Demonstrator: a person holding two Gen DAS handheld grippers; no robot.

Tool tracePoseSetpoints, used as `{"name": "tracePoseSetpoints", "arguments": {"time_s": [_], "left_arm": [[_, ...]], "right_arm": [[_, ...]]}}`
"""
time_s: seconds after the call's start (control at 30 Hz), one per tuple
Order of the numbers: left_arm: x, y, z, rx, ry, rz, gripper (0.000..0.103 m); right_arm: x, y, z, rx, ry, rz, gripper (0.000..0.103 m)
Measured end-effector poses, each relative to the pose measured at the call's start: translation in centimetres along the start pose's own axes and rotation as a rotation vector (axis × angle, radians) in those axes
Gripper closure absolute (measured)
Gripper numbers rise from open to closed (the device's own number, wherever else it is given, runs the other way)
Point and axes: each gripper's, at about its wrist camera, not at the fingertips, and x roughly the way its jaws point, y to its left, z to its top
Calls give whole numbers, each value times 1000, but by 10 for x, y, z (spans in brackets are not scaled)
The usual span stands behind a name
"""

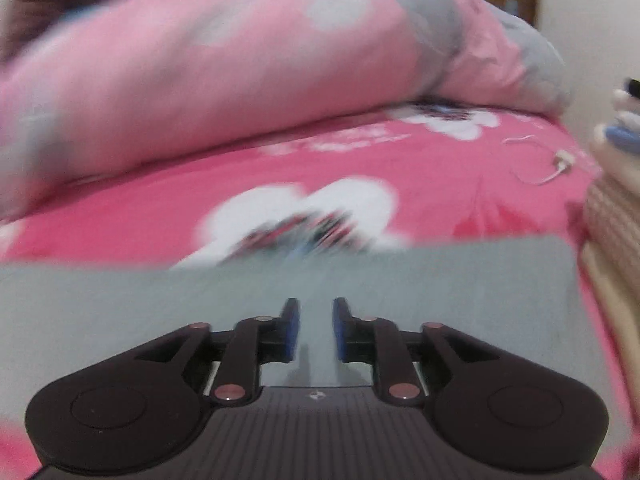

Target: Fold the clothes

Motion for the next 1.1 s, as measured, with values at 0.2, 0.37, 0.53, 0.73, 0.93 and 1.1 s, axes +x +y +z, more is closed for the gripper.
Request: {"name": "tracePoseSetpoints", "arguments": {"time_s": [0.2, 0.37, 0.53, 0.73, 0.93, 1.1], "left_arm": [[-6, -6, -1, 27, 22, 51, 32], [-38, -16, -16, 105, 56, 145, 32], [-93, -1, -41, 166, 40, 243, 37], [-118, -2, -27, 126, 64, 331, 28], [-110, 33, -13, -228, 189, 220, 28], [-105, 35, -6, -294, 203, 206, 28]], "right_arm": [[-147, 21, -137, -77, -47, 282, 68], [-175, 6, -222, -131, 42, 153, 68], [-217, -67, -260, 100, 59, -85, 68], [-250, -108, -281, 498, -20, 101, 66], [-212, -70, -297, 648, 90, 407, 62], [-181, -36, -311, 751, 182, 626, 62]]}}
